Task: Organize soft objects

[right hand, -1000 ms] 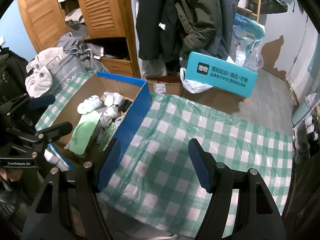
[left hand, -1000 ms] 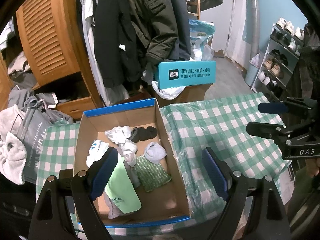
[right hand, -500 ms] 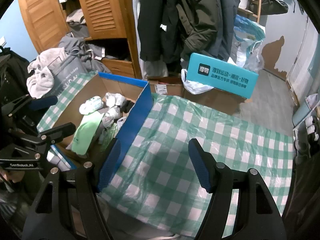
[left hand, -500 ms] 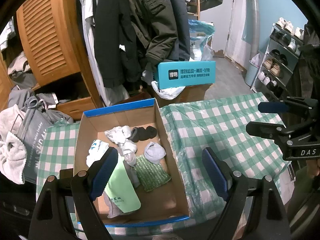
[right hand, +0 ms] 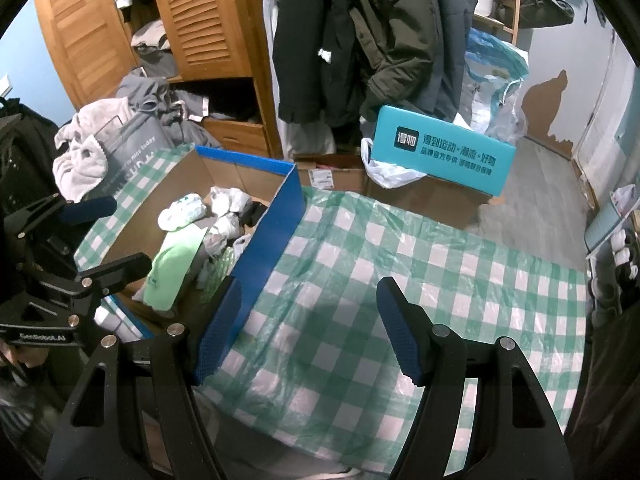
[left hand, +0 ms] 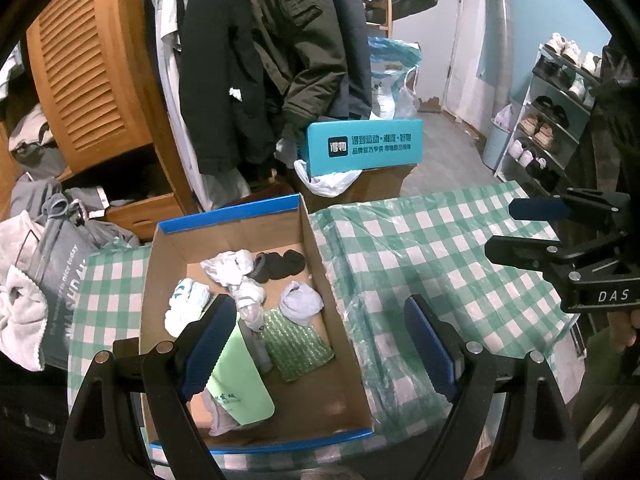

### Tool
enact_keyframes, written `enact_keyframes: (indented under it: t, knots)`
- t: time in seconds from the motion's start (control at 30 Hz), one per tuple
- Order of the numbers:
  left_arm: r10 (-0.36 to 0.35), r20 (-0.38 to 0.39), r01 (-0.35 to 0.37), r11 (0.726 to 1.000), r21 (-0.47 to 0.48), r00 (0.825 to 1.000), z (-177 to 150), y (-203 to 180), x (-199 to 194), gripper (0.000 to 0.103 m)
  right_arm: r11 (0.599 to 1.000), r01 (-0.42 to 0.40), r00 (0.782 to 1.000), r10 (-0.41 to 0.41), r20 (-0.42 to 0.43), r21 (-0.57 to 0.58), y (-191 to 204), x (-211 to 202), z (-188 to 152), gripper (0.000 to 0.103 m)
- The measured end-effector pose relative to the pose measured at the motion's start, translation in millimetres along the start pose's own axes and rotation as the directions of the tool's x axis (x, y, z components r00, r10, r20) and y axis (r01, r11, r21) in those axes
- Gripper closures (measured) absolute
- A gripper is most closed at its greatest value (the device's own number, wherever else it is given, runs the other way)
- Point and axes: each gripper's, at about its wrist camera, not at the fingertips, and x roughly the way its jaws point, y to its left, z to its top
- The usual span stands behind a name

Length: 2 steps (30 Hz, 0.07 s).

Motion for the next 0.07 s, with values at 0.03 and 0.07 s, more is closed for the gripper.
enact_keyframes:
  t: [0.03, 0.07]
  knots:
    - [0.0, -0.004, 0.0, 1.0, -0.003, 1.0, 0.2, 0.0, 0.1, 0.016, 1.0, 0.0, 1.0, 0.0, 0.001, 0.0, 0.5, -0.3, 0.1, 0.034]
    - [0.001, -0.007, -0.001, 1.0, -0.005, 1.0, 0.8, 1.2, 0.6, 0.016, 1.0, 0.0, 1.0, 0.0, 0.001, -0.001, -0.1, 0.1, 0.0, 0.034]
